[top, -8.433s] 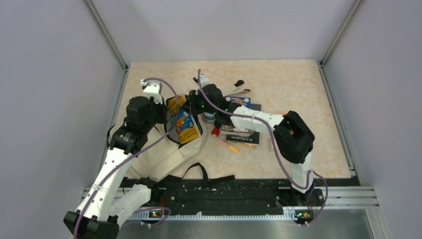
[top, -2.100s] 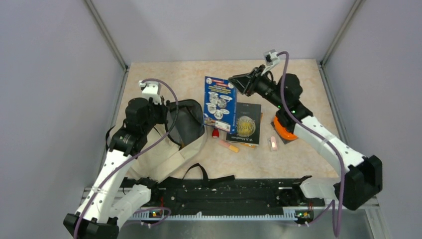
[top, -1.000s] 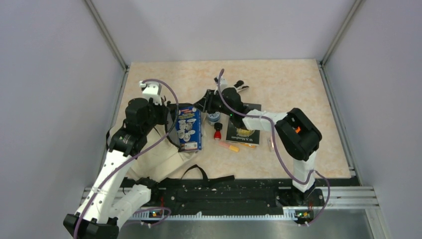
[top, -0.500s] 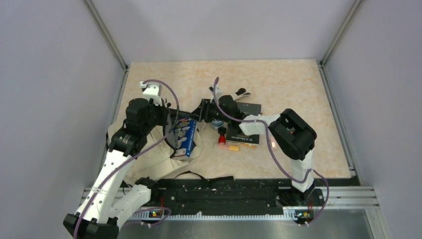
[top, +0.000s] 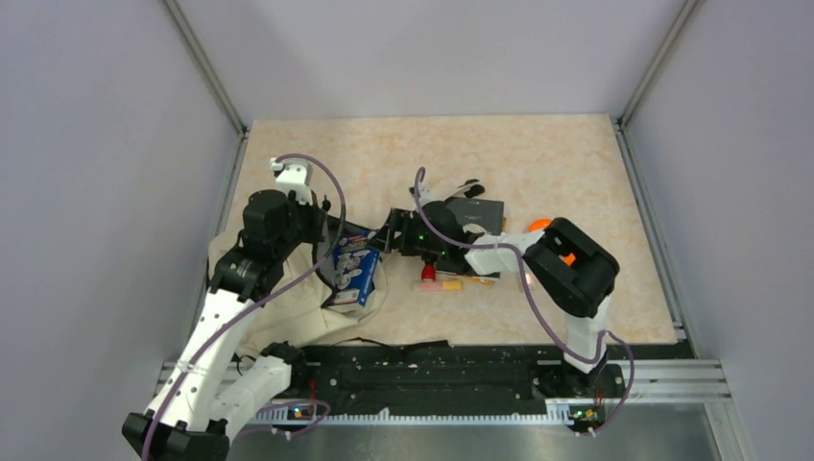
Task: Pack the student bag
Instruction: Place the book in the student bag.
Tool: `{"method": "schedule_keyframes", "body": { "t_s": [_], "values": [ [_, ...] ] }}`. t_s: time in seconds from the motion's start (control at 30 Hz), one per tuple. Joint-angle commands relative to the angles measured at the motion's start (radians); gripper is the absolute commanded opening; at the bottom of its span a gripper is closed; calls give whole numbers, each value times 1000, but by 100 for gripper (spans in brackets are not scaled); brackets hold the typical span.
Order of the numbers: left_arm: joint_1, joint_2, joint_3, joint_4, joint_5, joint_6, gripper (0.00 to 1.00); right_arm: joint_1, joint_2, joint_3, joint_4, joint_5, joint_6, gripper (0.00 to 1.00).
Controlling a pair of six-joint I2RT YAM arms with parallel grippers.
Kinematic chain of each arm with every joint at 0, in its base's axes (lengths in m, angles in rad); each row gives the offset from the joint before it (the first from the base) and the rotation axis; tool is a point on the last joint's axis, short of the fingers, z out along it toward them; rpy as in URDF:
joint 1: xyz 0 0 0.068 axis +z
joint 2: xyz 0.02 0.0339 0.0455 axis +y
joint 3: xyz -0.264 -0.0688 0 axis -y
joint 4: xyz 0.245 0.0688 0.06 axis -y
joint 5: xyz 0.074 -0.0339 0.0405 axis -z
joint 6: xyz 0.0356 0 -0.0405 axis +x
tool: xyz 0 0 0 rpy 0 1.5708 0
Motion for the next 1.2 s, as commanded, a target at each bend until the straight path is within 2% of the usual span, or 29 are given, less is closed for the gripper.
{"method": "schedule_keyframes", "body": {
  "t_s": [0.0,0.2,0.43,0.63,0.83,1.03,1.1,1.13,1.17],
  "values": [
    [0,-17,17,132,10,-12,0,29,-113,-37,-89,68,19,74],
    [-1,-21,17,132,11,-14,0,49,-229,-102,-142,87,78,77],
    [-1,-24,15,133,11,-20,0,157,-322,-168,-115,90,203,76],
    [0,-28,15,135,43,-22,0,230,-267,-119,-132,92,237,71],
    [-1,-34,14,134,36,-21,0,244,-151,-40,-102,31,245,70],
    [-1,-34,15,133,33,-18,0,252,-50,37,-104,39,241,70],
    [-1,-39,19,130,34,-15,0,252,-27,60,-100,55,236,66],
    [0,-43,23,126,30,-10,0,251,-19,72,-106,63,228,61],
    [0,-49,29,120,26,0,0,248,-13,80,-107,64,218,52]
  ]
}}
